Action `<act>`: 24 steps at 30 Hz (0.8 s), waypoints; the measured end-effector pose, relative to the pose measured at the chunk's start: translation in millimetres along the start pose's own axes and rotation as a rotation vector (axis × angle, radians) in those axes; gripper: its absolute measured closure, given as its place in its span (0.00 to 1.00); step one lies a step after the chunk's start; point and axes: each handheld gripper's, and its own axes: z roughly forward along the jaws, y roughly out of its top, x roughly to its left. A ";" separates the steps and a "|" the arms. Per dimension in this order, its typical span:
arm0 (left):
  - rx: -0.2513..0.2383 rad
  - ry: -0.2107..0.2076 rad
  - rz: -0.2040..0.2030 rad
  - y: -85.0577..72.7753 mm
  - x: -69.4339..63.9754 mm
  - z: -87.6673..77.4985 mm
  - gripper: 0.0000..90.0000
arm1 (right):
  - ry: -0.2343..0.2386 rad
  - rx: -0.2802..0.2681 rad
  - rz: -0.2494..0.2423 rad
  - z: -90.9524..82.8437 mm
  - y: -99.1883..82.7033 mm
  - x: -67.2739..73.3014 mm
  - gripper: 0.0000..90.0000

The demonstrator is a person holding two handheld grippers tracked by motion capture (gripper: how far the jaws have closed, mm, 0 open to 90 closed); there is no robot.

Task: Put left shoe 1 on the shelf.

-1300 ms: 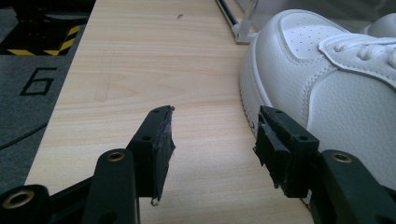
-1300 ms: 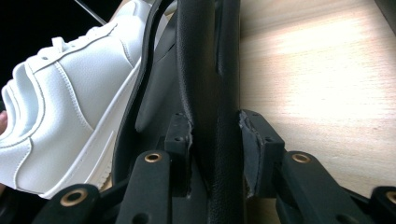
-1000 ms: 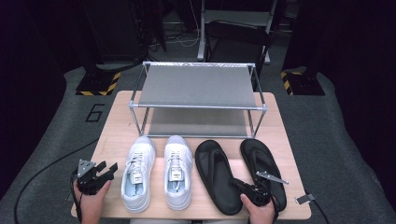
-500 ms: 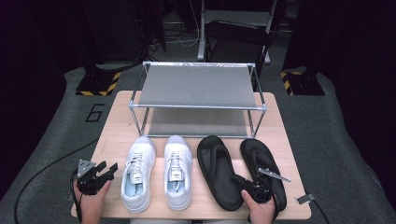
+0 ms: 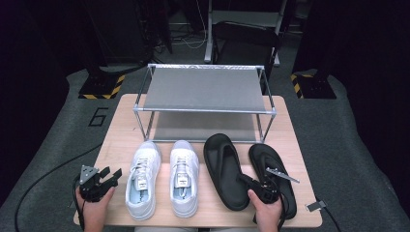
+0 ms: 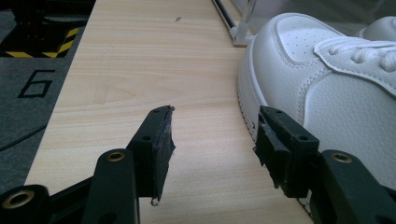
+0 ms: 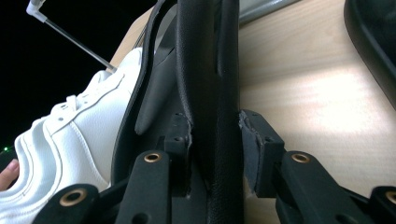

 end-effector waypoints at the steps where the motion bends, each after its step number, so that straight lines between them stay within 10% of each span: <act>1: 0.000 0.000 0.000 0.0 0.0 0.0 0.50 | -0.001 -0.001 -0.004 0.9 1.0 0.3 0.73; 24: -0.018 0.001 -0.006 -0.1 0.0 1.6 0.50 | -0.023 -0.016 0.029 20.8 27.0 5.2 0.73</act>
